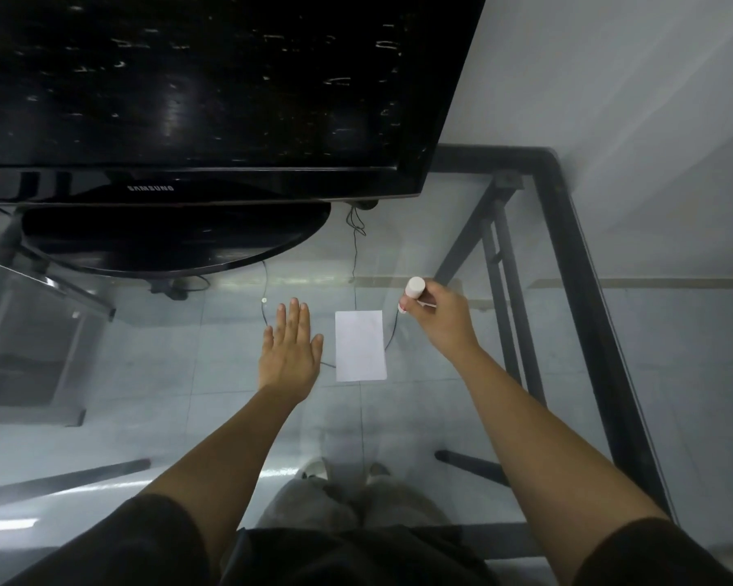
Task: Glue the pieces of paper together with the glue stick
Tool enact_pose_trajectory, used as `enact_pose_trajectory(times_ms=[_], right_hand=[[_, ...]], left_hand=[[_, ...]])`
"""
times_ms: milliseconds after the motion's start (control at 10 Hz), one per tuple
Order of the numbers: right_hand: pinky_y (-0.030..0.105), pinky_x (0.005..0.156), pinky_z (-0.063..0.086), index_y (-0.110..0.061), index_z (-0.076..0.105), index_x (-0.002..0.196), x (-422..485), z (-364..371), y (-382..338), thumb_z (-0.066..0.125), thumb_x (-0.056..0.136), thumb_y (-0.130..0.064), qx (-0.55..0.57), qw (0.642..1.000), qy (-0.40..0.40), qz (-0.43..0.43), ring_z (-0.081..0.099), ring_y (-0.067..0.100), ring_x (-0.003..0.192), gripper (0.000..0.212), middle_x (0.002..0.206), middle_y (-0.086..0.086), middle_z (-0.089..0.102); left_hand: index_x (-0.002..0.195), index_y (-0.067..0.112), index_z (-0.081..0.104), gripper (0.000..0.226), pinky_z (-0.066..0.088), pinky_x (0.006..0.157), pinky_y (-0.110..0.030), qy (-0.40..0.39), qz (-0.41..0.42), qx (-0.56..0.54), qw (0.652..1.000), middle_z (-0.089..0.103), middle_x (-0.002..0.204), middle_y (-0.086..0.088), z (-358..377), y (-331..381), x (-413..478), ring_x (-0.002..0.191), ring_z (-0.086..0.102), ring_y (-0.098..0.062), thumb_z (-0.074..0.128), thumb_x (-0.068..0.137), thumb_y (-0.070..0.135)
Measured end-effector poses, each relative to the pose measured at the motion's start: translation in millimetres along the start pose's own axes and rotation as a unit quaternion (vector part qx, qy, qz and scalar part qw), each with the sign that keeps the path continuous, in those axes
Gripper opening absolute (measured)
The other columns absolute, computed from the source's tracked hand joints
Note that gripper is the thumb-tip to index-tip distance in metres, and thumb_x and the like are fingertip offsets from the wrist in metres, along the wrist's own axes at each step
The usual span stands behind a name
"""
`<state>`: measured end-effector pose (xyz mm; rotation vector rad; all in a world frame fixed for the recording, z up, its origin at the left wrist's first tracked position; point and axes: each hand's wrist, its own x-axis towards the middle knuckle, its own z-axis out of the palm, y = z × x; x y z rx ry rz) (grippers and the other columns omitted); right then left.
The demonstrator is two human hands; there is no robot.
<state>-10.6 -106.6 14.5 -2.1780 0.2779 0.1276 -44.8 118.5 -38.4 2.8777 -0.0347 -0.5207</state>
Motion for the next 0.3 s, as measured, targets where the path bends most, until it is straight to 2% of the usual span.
enact_pose_trajectory(times_ms=[100,200,300], right_hand=[[0.037,0.09,0.053,-0.01,0.066,0.107,1,2,4,0.069,0.082,-0.022,-0.007,1.0,-0.005,-0.002,0.064,0.019,0.096,0.028,0.103,0.007,0.07],[0.036,0.099,0.046,-0.015,0.054,0.127,1,0,6,0.074,0.077,-0.03,-0.012,0.999,-0.033,0.002,0.055,0.02,0.114,0.056,0.124,0.005,0.059],[0.029,0.103,0.033,-0.02,0.032,0.142,-5,-10,-3,0.07,0.078,-0.043,0.018,0.999,-0.037,0.025,0.036,0.016,0.133,0.078,0.146,0.0,0.037]], left_hand=[[0.147,0.011,-0.009,0.057,0.001,0.119,-0.041,-0.001,0.0,-0.004,1.0,-0.012,0.159,-0.007,0,0,0,0.146,-0.013,-0.023,0.01,0.099,0.037],[0.147,0.012,-0.01,0.058,0.001,0.119,-0.041,0.002,0.015,-0.024,1.0,-0.013,0.158,-0.005,0,-4,-1,0.146,-0.013,-0.022,0.012,0.099,0.038],[0.147,0.012,-0.007,0.059,0.003,0.12,-0.039,0.013,0.029,-0.102,0.994,-0.01,0.159,-0.004,-12,-7,-3,0.146,-0.011,-0.02,0.018,0.1,0.036]])
